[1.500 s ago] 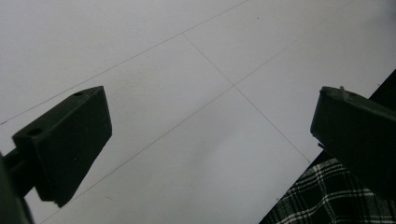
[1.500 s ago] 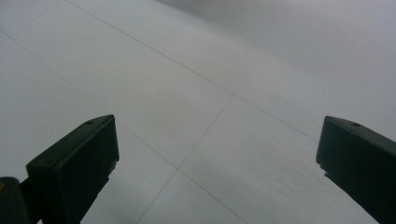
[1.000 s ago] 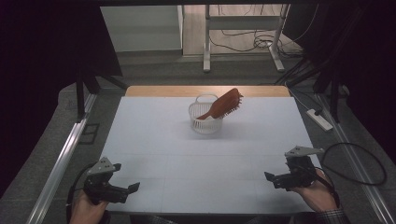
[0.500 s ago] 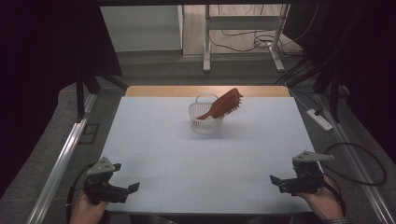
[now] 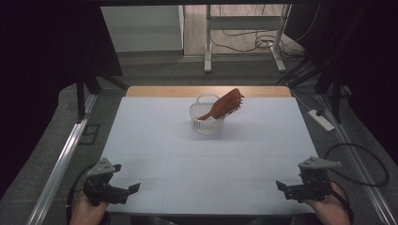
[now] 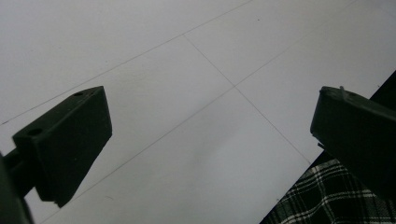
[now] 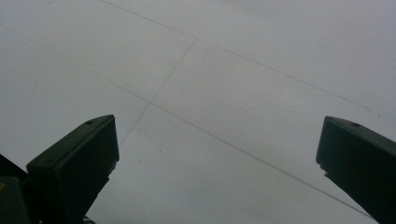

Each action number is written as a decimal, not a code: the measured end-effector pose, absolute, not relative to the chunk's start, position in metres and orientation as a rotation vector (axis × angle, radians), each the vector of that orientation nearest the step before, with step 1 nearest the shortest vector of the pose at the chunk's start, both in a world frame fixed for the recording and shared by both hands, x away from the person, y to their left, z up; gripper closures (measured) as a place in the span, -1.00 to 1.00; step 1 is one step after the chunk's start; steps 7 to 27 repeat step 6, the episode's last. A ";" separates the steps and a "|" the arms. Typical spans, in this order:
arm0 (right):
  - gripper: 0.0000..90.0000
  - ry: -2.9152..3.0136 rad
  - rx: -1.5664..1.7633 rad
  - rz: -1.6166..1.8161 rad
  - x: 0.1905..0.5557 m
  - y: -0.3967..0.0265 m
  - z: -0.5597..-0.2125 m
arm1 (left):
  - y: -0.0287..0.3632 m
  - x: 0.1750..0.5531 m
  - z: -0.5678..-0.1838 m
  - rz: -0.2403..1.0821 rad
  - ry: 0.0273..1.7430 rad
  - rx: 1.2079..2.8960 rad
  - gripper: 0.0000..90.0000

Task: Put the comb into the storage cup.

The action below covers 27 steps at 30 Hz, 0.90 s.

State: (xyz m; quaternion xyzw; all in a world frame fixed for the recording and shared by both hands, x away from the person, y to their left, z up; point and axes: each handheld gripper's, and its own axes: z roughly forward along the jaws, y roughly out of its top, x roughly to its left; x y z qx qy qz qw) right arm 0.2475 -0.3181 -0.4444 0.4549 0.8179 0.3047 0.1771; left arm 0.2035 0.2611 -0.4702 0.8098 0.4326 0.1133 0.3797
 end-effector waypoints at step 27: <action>-1.00 2.320 1.291 0.853 0.248 -0.319 -0.445 | 0.260 0.204 -0.470 0.287 1.104 2.070 -1.00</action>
